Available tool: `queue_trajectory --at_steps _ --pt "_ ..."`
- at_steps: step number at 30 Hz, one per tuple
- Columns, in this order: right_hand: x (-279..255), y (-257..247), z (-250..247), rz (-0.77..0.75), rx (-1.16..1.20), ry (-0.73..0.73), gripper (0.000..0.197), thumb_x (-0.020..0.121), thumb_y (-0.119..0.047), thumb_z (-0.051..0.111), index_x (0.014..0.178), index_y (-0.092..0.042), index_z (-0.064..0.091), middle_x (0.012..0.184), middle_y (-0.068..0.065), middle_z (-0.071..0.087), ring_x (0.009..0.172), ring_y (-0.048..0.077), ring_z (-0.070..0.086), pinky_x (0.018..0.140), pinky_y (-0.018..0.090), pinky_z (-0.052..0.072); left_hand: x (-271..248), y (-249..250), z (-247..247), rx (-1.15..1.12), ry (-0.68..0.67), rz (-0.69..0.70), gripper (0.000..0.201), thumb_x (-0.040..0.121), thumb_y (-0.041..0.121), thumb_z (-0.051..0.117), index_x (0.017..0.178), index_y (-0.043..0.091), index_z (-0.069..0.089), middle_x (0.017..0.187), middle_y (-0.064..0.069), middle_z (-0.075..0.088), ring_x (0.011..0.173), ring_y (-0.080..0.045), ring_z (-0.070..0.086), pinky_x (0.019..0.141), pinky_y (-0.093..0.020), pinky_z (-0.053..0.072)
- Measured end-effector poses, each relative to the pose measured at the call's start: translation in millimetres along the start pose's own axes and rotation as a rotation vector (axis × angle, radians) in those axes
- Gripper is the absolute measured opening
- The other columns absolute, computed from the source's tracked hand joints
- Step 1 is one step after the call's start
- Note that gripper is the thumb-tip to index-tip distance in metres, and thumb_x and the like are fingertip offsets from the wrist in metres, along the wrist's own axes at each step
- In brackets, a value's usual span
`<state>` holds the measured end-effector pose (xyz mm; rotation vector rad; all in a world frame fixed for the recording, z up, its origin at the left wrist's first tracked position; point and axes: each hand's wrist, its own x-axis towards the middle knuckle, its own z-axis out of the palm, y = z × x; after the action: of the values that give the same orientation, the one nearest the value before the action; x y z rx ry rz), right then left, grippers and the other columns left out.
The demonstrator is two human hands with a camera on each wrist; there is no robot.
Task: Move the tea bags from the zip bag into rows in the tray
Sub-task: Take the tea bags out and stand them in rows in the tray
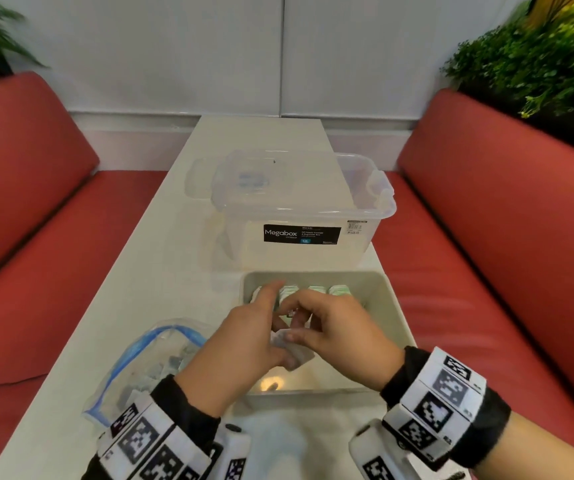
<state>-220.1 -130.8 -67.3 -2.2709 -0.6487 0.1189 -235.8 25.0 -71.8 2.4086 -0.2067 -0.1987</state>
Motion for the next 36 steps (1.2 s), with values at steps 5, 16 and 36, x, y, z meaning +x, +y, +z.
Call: queue_trajectory --at_steps 5,16,36 --pt "-8 3 -11 0.01 0.008 -0.006 0.014 0.084 -0.016 0.067 0.086 -0.03 0.07 0.07 -0.017 0.058 0.066 0.002 0.052 0.067 0.02 0.043 -6 5 -2 -0.135 0.028 0.008 0.1 0.06 0.017 0.084 0.139 0.038 0.027 0.088 0.011 0.061 0.074 -0.003 0.06 0.07 -0.007 0.043" --pt "-16 -2 -31 0.081 0.422 0.004 0.03 0.087 0.006 0.057 0.073 -0.019 0.059 0.066 -0.003 0.059 0.052 0.006 0.048 0.054 0.015 0.041 -19 6 2 -0.779 -0.196 0.0 0.035 0.092 0.047 0.045 0.12 0.028 0.054 0.108 0.007 0.07 0.105 -0.007 0.063 0.085 -0.028 0.053" --pt "2 -23 -64 0.029 -0.226 -0.081 0.004 0.08 -0.027 0.071 0.082 -0.024 0.07 0.076 -0.011 0.065 0.06 -0.006 0.051 0.058 0.011 0.035 -5 16 23 -0.697 0.074 0.064 0.004 0.084 0.019 0.066 0.086 0.018 0.063 0.078 0.002 0.065 0.082 -0.022 0.065 0.079 -0.045 0.053"
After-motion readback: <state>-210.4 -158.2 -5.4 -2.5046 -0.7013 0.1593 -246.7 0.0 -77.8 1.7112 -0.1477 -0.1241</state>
